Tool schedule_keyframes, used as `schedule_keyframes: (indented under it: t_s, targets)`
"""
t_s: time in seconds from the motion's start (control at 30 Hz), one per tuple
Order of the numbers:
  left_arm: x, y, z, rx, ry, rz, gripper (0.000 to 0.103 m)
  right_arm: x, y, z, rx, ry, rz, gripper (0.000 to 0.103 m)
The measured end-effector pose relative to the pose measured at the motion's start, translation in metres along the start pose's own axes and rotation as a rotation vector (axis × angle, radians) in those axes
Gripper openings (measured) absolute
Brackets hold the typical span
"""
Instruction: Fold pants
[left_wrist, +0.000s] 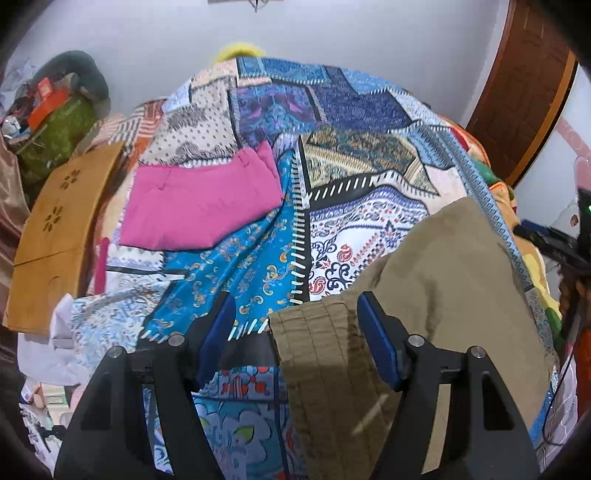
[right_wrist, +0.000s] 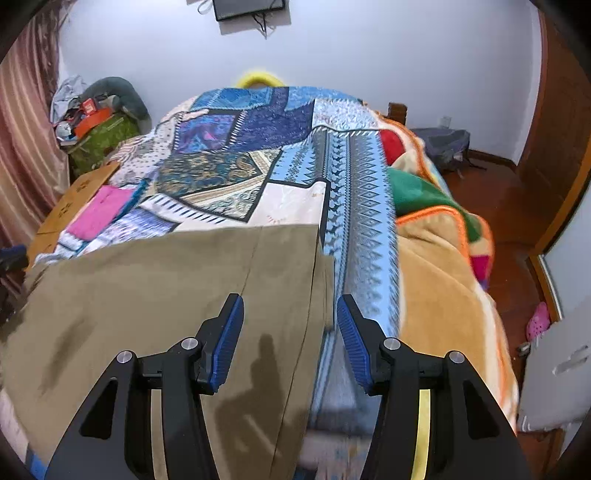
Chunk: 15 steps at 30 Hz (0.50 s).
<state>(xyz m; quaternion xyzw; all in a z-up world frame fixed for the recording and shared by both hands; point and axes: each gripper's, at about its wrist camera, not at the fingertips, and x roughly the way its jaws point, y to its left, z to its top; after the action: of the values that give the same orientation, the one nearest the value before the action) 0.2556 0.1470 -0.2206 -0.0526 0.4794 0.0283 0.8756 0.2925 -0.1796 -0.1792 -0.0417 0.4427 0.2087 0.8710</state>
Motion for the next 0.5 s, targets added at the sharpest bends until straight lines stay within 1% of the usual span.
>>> schedule_keyframes:
  t_s: [0.07,0.13,0.2,0.23,0.27,0.3,0.37,0.4,0.43,0.47,0.5]
  targets:
    - [0.011,0.002,-0.001,-0.005,0.022,-0.006,0.068,0.022,-0.004,0.01,0.013,0.007,0.006,0.049]
    - [0.019,0.005,-0.003,-0.024,0.042,-0.044,0.068,0.039,-0.005,0.017,0.017,0.014,0.024,0.048]
    - [0.023,0.006,-0.004,-0.035,0.049,-0.058,0.068,0.054,-0.004,0.023,0.015,0.032,0.044,0.048]
    - [0.025,0.007,-0.004,-0.038,0.05,-0.063,0.068,0.062,-0.002,0.025,0.003,0.039,0.054,0.045]
    - [0.026,0.007,-0.005,-0.039,0.049,-0.064,0.068,0.068,0.0,0.026,-0.011,0.047,0.055,0.038]
    - [0.027,0.008,-0.006,-0.04,0.046,-0.061,0.068,0.075,0.003,0.026,-0.027,0.062,0.053,0.036]
    - [0.028,0.01,-0.007,-0.043,0.031,-0.036,0.068,0.087,0.007,0.025,-0.054,0.091,0.044,0.036]
    - [0.029,0.011,-0.007,-0.047,0.024,-0.012,0.068,0.091,0.009,0.024,-0.063,0.095,0.039,0.036]
    - [0.03,0.013,-0.008,-0.064,0.017,0.01,0.068,0.093,0.008,0.023,-0.061,0.097,0.037,0.035]
    - [0.031,0.015,-0.008,-0.086,0.02,0.019,0.068,0.093,0.008,0.022,-0.052,0.097,0.033,0.033]
    - [0.031,0.016,-0.009,-0.102,0.021,0.02,0.068,0.093,0.007,0.021,-0.045,0.096,0.026,0.032]
